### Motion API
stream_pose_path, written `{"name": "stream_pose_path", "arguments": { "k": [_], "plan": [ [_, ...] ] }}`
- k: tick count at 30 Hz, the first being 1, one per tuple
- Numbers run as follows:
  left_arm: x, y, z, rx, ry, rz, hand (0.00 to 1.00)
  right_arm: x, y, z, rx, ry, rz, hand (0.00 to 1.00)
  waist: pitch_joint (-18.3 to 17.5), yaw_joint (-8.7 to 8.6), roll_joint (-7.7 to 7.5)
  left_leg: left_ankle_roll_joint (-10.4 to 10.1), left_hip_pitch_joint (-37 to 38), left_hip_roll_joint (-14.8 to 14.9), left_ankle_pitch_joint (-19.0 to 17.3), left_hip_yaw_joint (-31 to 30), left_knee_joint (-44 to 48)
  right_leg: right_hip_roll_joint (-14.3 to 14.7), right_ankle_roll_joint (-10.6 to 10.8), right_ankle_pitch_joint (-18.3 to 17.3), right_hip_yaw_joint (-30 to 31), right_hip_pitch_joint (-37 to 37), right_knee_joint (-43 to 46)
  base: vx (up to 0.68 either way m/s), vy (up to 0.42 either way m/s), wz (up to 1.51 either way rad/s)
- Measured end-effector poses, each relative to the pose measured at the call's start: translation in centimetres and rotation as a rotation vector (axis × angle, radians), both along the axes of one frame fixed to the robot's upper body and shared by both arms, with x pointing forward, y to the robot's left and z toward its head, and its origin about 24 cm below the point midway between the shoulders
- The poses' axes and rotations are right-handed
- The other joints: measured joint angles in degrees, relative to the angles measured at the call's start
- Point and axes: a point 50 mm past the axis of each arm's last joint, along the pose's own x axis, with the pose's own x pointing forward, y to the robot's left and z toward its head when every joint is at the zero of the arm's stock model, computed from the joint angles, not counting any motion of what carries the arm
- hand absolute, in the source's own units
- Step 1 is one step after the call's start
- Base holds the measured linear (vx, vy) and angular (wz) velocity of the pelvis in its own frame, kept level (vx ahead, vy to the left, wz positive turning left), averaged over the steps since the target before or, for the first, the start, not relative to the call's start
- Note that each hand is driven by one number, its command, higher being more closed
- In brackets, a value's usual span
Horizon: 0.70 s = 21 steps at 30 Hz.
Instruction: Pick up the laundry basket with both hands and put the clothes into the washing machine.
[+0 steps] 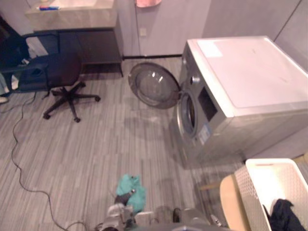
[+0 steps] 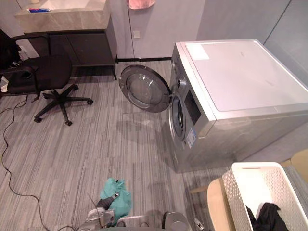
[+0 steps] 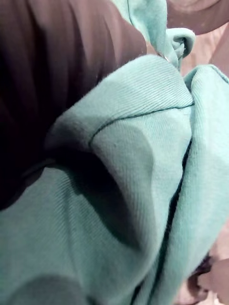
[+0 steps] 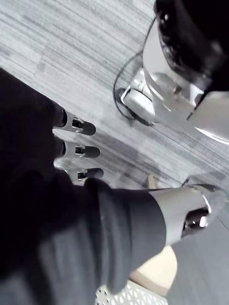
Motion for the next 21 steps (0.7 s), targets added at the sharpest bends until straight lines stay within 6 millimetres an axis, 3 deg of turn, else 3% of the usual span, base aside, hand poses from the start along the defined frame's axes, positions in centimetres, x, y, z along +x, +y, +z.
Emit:
{"name": "stream_pose_path", "arguments": {
  "k": [1,2,3,4,6,7,8,9,11,13,14,15,16,17,18,19,20,21],
  "plan": [
    [0.0,-0.5,0.1,-0.006,-0.007,-0.02,1.0,0.2,-0.1,0.1,-0.004,-0.014,-0.003,0.0,-0.56,-0.07,0.53,-0.56,-2.45,0.87,-3.15,1.29,7.55,0.72,-0.28,-0.79,0.08,1.4,-0.72,0.19,-0.072,0.0],
    [0.2,-0.5,0.2,-0.003,-0.014,-0.024,1.0,0.5,-0.1,0.2,-0.006,-0.024,-0.006,0.0,-0.78,-0.4,0.7,-1.46,-4.99,1.22,-4.37,1.4,13.09,0.82,-0.43,-1.38,-0.21,1.89,-0.73,0.18,-0.05,0.12],
    [0.6,-0.4,0.5,0.001,-0.04,-0.024,1.0,0.8,-0.1,0.3,-0.01,-0.039,-0.01,0.0,-1.01,-0.36,1.17,-2.96,-10.54,1.86,-5.03,0.72,25.08,0.94,-0.38,-2.05,-0.65,3.01,-0.68,0.2,-0.02,0.15],
    [0.7,-0.2,0.7,0.008,-0.06,-0.013,1.0,0.9,-0.4,0.4,-0.02,-0.046,-0.001,0.0,-1.29,-0.3,2.19,-7.22,-15.33,3.07,-3.05,0.18,35.87,1.39,-0.3,-2.34,-0.66,4.82,-0.84,0.29,0.022,0.07],
    [0.3,0.0,0.6,0.013,-0.054,-0.003,1.0,1.1,-0.9,0.6,-0.037,-0.055,0.02,0.0,-1.09,-0.06,2.31,-7.69,-20.24,4.77,3.16,1.36,48.67,0.86,-0.36,-2.3,-0.07,9.2,-2.81,0.29,0.104,-0.13],
    [0.1,0.0,0.6,0.013,-0.05,0.0,1.0,1.3,-0.9,0.6,-0.039,-0.06,0.021,0.0,-1.22,0.32,2.49,-7.24,-21.16,5.69,2.87,2.72,51.76,0.47,-0.36,-2.29,0.45,10.68,-3.77,0.24,0.156,-0.35],
    [0.0,0.1,0.5,0.016,-0.049,0.008,1.0,1.5,-0.9,0.7,-0.038,-0.065,0.013,0.0,-1.25,0.97,2.55,-4.65,-21.92,7.47,1.38,6.87,54.42,-0.7,-0.36,-2.3,2.05,13.29,-5.28,0.22,0.192,-0.54],
    [-0.1,0.3,0.5,0.019,-0.053,0.012,1.0,1.9,-0.9,0.7,-0.037,-0.072,-0.004,0.0,-1.27,1.25,2.31,0.15,-22.49,8.39,-1.48,9.89,52.54,-2.45,-0.35,-2.3,4.2,14.66,-6.35,0.22,0.221,-0.62],
    [-0.5,0.9,0.4,0.031,-0.046,0.022,1.0,2.6,-0.7,0.6,-0.027,-0.071,-0.027,0.0,-1.3,1.43,2.11,2.42,-23.38,9.51,-2.83,11.28,43.07,-5.46,-0.34,-2.3,7.91,14.41,-6.28,0.24,0.33,-0.95],
    [-0.9,1.9,0.3,0.053,-0.039,0.03,1.0,2.7,-0.7,0.5,-0.019,-0.061,-0.045,0.0,-1.39,1.54,1.76,3.51,-23.7,11.58,-2.14,7.74,30.88,-8.48,0.14,-2.33,10.6,12.83,-4.75,0.22,0.395,-1.04],
    [-1.1,2.4,0.2,0.062,-0.027,0.043,1.0,2.2,-0.7,0.3,-0.015,-0.043,-0.061,0.0,-1.63,1.3,1.37,5.35,-23.65,12.2,-0.96,4.35,25.25,-10.06,1.1,-2.5,11.46,12.39,-4.06,0.28,0.575,-0.76],
    [-1.4,3.0,0.1,0.073,-0.016,0.068,1.0,0.8,-0.8,0.1,-0.016,0.006,-0.082,0.0,-2.39,1.12,0.59,7.39,-23.46,11.79,0.64,-1.38,18.96,-13.11,3.63,-3.76,13.35,12.01,-2.98,0.29,0.615,-0.62],
    [-1.5,3.1,0.0,0.076,-0.012,0.077,1.0,0.1,-1.1,0.0,-0.025,0.028,-0.081,0.0,-2.65,1.11,0.7,8.71,-23.03,11.56,1.27,-2.73,17.45,-13.94,4.84,-4.45,14.03,11.85,-2.7,0.43,1.004,-0.62],
    [-2.2,2.5,-0.4,0.059,0.02,0.08,1.0,-1.5,-2.4,0.0,-0.059,0.074,-0.078,0.0,-3.95,0.95,3.08,8.72,-22.66,10.93,1.94,-4.55,15.93,-15.44,6.13,-5.11,16.07,11.96,-2.48,0.37,0.966,-0.58],
    [-2.2,3.4,-0.3,0.08,0.024,0.081,1.0,-2.5,-1.6,-0.3,-0.025,0.122,-0.074,0.0,-4.8,0.89,1.7,-2.43,-24.1,9.01,-1.46,-2.71,22.51,-18.69,6.63,-4.52,18.95,11.74,-2.15,0.31,0.828,-0.56],
    [-2.3,4.1,-0.3,0.1,0.027,0.085,1.0,-2.8,-0.9,-0.5,-0.001,0.14,-0.071,0.0,-5.34,0.7,1.16,-3.98,-24.57,8.77,-2.43,-2.01,24.17,-18.72,6.91,-4.02,20.64,11.33,-1.47,0.22,0.56,-0.36],
    [-2.5,5.2,-0.2,0.134,0.034,0.089,1.0,-2.9,-0.3,-0.6,0.014,0.141,-0.073,0.0,-5.92,0.22,0.65,-5.06,-25.44,8.54,-3.57,-1.8,25.49,-16.6,9.21,-3.6,22.88,10.67,0.19,0.19,0.405,-0.13],
    [-2.8,6.1,-0.1,0.164,0.046,0.088,1.0,-2.8,0.0,-0.7,0.026,0.138,-0.077,0.0,-6.68,-0.09,-0.51,-4.74,-25.63,7.15,-4.52,-0.88,25.81,-16.96,8.11,0.37,21.54,8.6,1.6,0.28,0.598,-0.22]
  ]
}}
